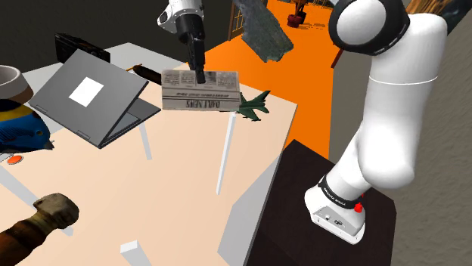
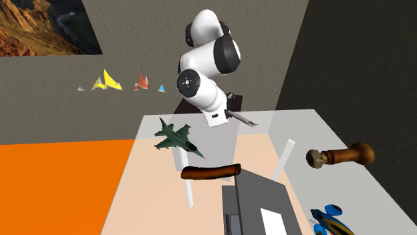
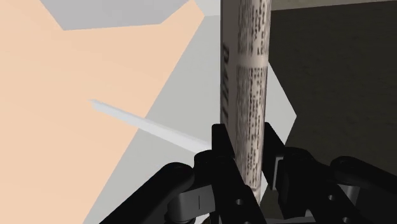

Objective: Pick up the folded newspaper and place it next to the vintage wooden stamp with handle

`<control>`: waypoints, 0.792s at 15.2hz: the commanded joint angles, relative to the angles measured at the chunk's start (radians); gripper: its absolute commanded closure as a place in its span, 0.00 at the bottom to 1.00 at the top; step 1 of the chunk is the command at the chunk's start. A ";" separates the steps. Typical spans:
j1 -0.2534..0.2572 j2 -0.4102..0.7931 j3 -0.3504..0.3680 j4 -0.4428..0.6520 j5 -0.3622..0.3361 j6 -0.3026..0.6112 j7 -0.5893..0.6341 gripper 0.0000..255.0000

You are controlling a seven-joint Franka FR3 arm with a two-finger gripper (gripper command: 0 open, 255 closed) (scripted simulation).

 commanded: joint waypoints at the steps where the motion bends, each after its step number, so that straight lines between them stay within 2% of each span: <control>1: 0.031 -0.056 0.011 -0.086 0.011 0.045 0.026 1.00; 6: 0.102 -0.141 0.048 -0.216 0.048 0.136 0.103 1.00; 12: 0.183 -0.208 0.102 -0.320 0.098 0.236 0.200 1.00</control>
